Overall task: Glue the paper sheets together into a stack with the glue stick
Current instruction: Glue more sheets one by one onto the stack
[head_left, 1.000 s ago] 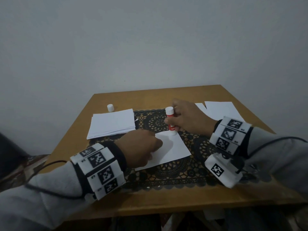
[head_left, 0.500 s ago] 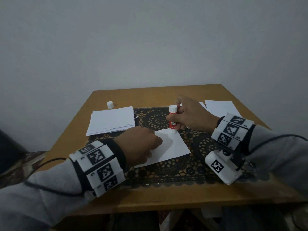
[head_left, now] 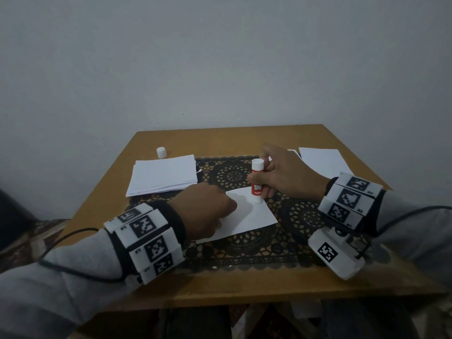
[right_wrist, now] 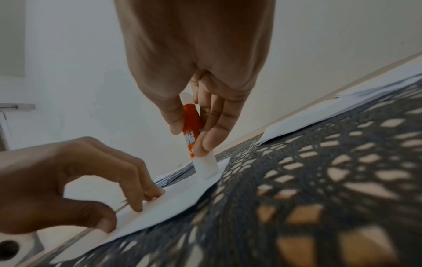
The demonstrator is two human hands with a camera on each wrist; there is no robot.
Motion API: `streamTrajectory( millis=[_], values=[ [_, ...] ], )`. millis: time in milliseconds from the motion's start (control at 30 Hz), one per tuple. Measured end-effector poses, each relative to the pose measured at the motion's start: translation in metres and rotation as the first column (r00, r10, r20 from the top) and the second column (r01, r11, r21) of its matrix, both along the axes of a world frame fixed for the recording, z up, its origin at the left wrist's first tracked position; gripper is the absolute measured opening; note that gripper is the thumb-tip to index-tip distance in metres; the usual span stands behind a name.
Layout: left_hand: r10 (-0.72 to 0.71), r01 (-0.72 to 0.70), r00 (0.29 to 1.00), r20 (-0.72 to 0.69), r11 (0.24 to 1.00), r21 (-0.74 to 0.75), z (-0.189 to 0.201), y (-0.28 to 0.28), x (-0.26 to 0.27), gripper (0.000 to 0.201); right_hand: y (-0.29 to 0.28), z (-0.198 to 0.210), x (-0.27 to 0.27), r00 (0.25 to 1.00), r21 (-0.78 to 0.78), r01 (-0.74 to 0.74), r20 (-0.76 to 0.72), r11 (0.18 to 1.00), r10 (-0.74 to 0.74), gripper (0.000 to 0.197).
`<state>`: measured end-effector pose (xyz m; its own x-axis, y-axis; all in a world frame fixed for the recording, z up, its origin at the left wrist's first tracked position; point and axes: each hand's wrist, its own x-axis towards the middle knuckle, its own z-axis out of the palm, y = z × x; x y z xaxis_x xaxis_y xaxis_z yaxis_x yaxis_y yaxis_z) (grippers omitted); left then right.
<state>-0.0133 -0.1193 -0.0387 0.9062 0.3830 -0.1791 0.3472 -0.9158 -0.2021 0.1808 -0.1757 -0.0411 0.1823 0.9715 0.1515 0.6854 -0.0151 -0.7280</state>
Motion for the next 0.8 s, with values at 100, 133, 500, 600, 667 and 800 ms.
streamTrajectory(
  millis=[100,133,500,600,667,800],
  values=[
    [0.001,-0.001,1.000,0.006,1.000,-0.003,0.000,0.000,0.000,0.021,-0.010,0.002,-0.004,1.000,-0.027,-0.015,-0.007,1.000,0.015,0.038],
    [0.001,-0.001,1.000,0.006,1.000,-0.005,0.000,0.000,0.000,0.021,-0.014,0.002,-0.005,1.000,-0.036,-0.024,-0.012,0.999,0.024,0.037],
    [0.092,-0.083,0.995,0.043,0.982,-0.172,0.000,0.013,0.001,0.027,-0.043,0.009,-0.008,0.993,-0.133,-0.088,-0.093,0.987,0.076,0.036],
    [0.170,-0.154,0.984,0.051,0.960,-0.236,-0.001,0.020,0.003,0.036,-0.044,0.020,-0.001,0.979,-0.051,-0.062,-0.199,0.997,0.051,0.033],
    [0.237,-0.217,0.970,0.053,0.944,-0.250,-0.003,0.025,0.004,0.048,-0.042,0.028,0.005,0.963,0.009,-0.030,-0.268,1.000,0.031,0.031],
    [0.339,-0.329,0.941,-0.017,0.897,-0.294,0.001,0.034,0.011,0.071,-0.039,0.030,0.012,0.972,0.055,-0.015,-0.232,0.998,0.027,0.034]
  ],
)
